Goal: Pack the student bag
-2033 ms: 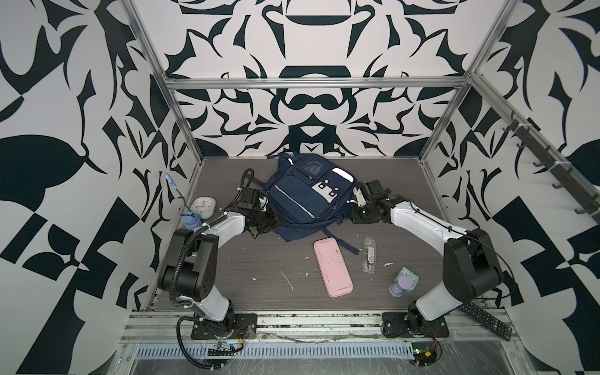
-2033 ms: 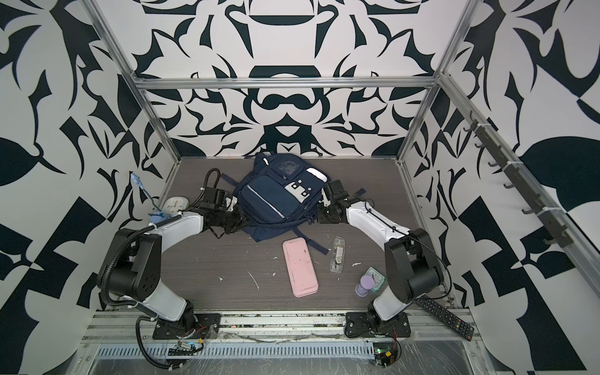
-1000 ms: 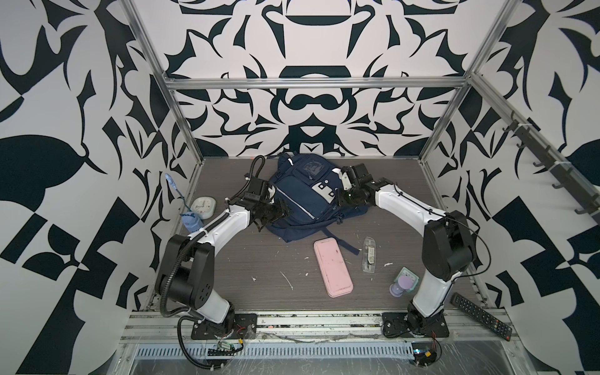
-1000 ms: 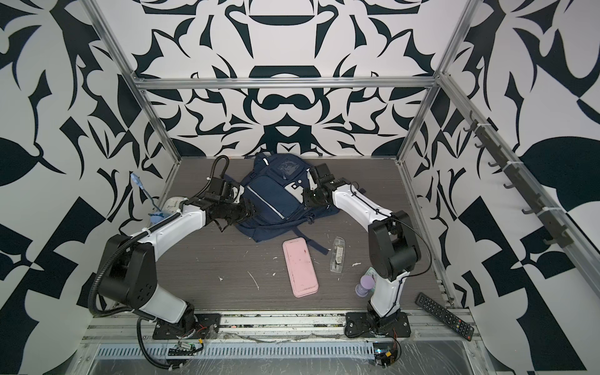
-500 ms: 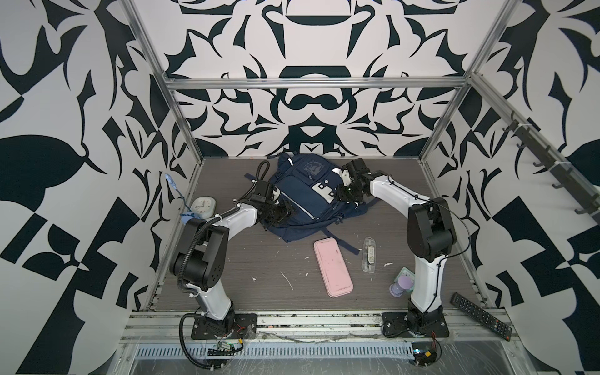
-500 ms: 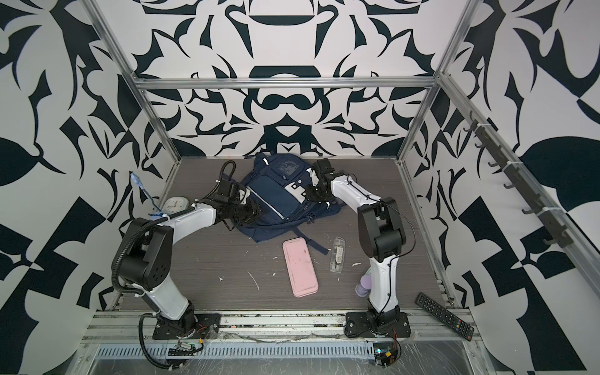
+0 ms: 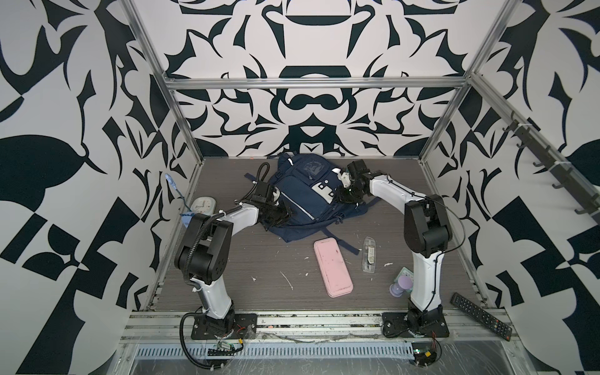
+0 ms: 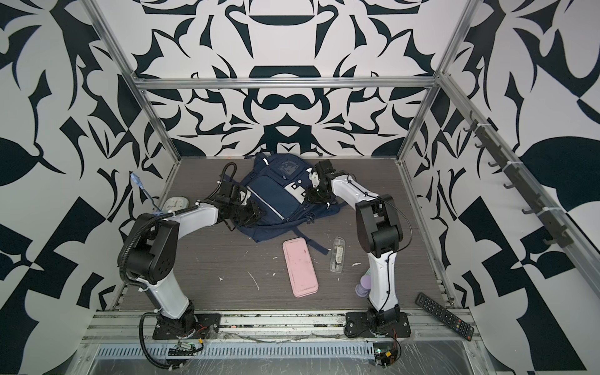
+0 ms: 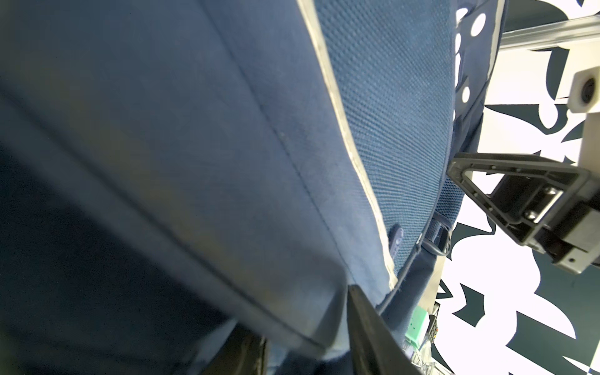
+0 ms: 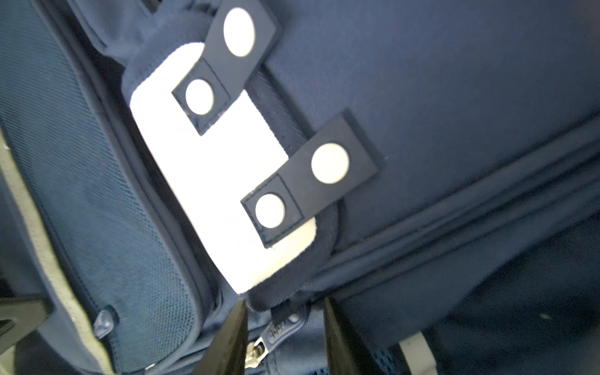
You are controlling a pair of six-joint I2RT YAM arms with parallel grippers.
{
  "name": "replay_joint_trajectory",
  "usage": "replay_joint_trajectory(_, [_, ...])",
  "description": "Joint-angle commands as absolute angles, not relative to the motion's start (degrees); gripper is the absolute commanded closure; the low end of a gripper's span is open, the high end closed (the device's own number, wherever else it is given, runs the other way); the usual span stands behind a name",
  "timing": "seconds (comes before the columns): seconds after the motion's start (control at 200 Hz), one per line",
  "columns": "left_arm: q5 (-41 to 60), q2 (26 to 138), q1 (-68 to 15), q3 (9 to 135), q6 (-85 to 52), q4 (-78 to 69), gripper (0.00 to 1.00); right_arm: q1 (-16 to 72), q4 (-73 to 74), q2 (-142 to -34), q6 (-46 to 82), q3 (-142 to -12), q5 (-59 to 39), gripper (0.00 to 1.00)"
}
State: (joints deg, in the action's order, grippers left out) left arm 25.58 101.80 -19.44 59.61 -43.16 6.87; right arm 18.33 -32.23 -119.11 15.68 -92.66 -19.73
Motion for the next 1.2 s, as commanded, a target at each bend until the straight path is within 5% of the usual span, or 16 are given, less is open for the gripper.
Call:
replay_joint_trajectory(0.0, [24.83,102.22,-18.12,59.30,-42.10,8.57,0.59,17.93,-31.40,-119.34,16.27,-94.53,-22.90,0.62])
replay_joint_trajectory(0.45, [25.20,103.98,-16.44,59.09,-40.87,8.18,0.60,14.48,-27.81,-120.23,19.61,-88.86,-31.09,0.71])
replay_joint_trajectory(1.195, [26.48,105.12,-16.44,62.84,-41.75,7.91,0.63,17.85,-28.05,-119.14,19.34,-84.90,-29.55,0.68])
